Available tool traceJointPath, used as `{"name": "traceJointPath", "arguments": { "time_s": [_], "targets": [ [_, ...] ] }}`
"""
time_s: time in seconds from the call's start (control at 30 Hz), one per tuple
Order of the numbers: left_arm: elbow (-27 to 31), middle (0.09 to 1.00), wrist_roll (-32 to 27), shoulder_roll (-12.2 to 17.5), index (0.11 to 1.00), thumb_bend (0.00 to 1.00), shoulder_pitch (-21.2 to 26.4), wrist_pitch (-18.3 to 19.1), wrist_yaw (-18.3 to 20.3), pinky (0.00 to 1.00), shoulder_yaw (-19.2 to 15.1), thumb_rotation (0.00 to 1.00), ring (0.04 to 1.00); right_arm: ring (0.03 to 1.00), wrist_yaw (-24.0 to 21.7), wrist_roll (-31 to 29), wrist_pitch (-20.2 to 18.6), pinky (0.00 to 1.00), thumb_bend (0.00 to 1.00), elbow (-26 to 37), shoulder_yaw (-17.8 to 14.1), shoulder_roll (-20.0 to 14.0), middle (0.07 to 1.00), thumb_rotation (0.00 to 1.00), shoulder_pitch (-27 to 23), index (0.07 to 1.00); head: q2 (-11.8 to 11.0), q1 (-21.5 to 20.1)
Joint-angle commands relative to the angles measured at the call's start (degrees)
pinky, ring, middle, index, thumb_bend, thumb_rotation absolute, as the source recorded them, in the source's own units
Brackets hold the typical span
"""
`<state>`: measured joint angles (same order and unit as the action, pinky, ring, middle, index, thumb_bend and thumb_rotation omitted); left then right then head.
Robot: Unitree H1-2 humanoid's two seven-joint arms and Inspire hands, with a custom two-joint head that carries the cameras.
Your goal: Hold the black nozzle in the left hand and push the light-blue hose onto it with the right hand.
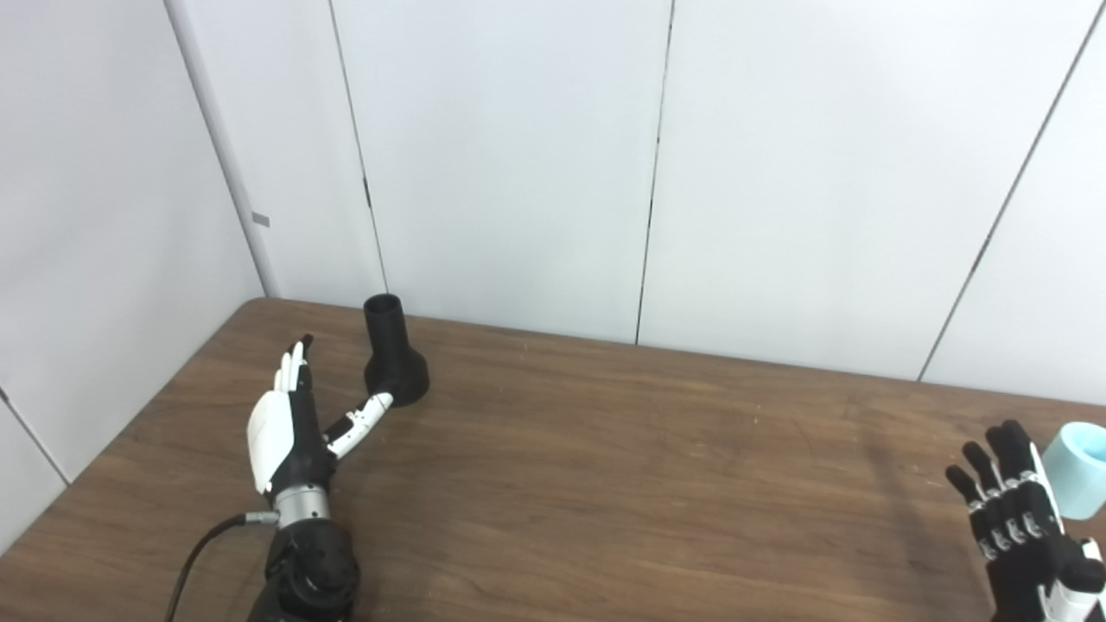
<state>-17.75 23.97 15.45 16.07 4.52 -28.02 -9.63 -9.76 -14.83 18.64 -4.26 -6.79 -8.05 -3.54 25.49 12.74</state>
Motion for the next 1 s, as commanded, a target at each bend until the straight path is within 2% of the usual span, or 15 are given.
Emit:
{"name": "traceJointPath", "arguments": {
  "time_s": [0.0, 0.53, 0.87, 0.97],
  "targets": [
    [-1.51, 1.0, 0.81, 1.02, 0.901, 0.71, 1.63, -0.28, -0.1, 1.0, 0.82, 0.55, 0.992, 0.98, -0.24, 0.22, 0.05, 0.93, 0.77, -5.18, 0.45, 1.2, 1.0, 1.0, 5.27, 1.0, 0.04, -0.02],
    [-3.94, 0.999, 1.4, 2.54, 0.874, 0.74, 3.95, 1.46, 1.33, 1.0, 3.66, 0.54, 0.992, 0.977, 0.14, 1.15, -0.29, 0.92, 0.77, -3.98, 0.75, 1.4, 1.0, 1.0, 5.58, 1.0, 0.37, -0.64],
    [-4.2, 0.992, 1.22, 2.85, 0.848, 0.76, 4.6, 1.05, 2.4, 1.0, 5.26, 0.56, 0.985, 0.976, 0.22, 1.19, -0.73, 0.91, 0.76, -3.37, 0.87, 1.52, 1.0, 1.0, 5.84, 1.0, 0.57, -0.92],
    [-5.89, 0.992, 0.65, 3.75, 0.836, 0.76, 6.0, 0.53, 2.87, 1.0, 5.06, 0.56, 0.973, 0.975, 0.21, 1.08, -0.98, 0.91, 0.75, -2.94, 0.94, 1.64, 1.0, 1.0, 6.05, 1.0, 0.7, -1.11]
  ]
}}
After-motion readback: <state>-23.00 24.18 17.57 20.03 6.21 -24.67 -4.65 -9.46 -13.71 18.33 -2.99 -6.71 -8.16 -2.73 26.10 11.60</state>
